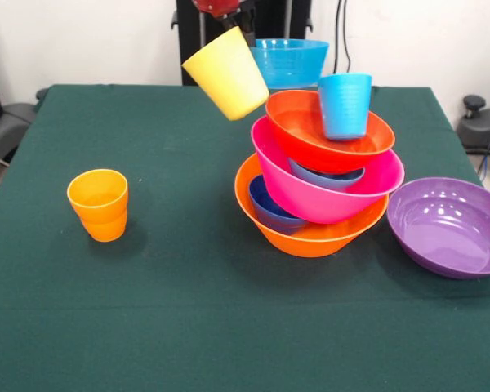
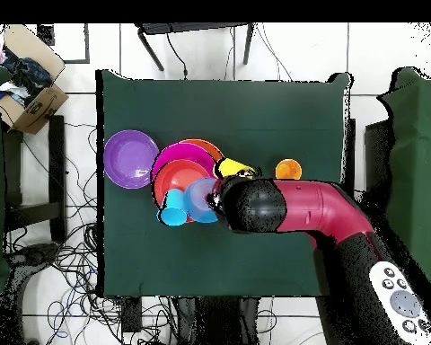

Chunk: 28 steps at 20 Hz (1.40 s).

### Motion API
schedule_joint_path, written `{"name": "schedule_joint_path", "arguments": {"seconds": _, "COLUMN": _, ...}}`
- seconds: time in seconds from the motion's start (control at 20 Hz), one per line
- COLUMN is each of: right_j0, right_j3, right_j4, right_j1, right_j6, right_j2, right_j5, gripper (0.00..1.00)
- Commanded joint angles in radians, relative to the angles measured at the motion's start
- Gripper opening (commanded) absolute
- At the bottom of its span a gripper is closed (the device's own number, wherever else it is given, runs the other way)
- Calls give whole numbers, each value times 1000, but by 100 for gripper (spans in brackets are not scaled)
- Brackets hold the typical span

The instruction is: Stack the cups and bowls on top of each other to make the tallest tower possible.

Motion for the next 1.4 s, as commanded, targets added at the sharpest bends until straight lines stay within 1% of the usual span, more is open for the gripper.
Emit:
{"name": "schedule_joint_path", "arguments": {"seconds": 0.05, "right_j0": 50, "right_j3": -82, "right_j4": -3, "right_j1": 53, "right_j6": 95, "right_j2": -30, "right_j5": 140, "gripper": 0}}
{"name": "schedule_joint_path", "arguments": {"seconds": 0.15, "right_j0": 46, "right_j3": -83, "right_j4": 0, "right_j1": 51, "right_j6": 89, "right_j2": -27, "right_j5": 136, "gripper": 0}}
{"name": "schedule_joint_path", "arguments": {"seconds": 0.25, "right_j0": 50, "right_j3": -94, "right_j4": 7, "right_j1": 36, "right_j6": 89, "right_j2": -26, "right_j5": 160, "gripper": 0}}
{"name": "schedule_joint_path", "arguments": {"seconds": 0.35, "right_j0": 56, "right_j3": -117, "right_j4": -1, "right_j1": 44, "right_j6": 92, "right_j2": -29, "right_j5": 164, "gripper": 0}}
{"name": "schedule_joint_path", "arguments": {"seconds": 0.65, "right_j0": 72, "right_j3": -164, "right_j4": -29, "right_j1": 89, "right_j6": 115, "right_j2": -49, "right_j5": 117, "gripper": 0}}
{"name": "schedule_joint_path", "arguments": {"seconds": 0.85, "right_j0": 81, "right_j3": -172, "right_j4": -32, "right_j1": 106, "right_j6": 126, "right_j2": -61, "right_j5": 99, "gripper": 0}}
{"name": "schedule_joint_path", "arguments": {"seconds": 1.0, "right_j0": 84, "right_j3": -173, "right_j4": -42, "right_j1": 122, "right_j6": 125, "right_j2": -66, "right_j5": 68, "gripper": 0}}
{"name": "schedule_joint_path", "arguments": {"seconds": 1.4, "right_j0": 104, "right_j3": -190, "right_j4": -75, "right_j1": 136, "right_j6": 121, "right_j2": -94, "right_j5": 59, "gripper": 0}}
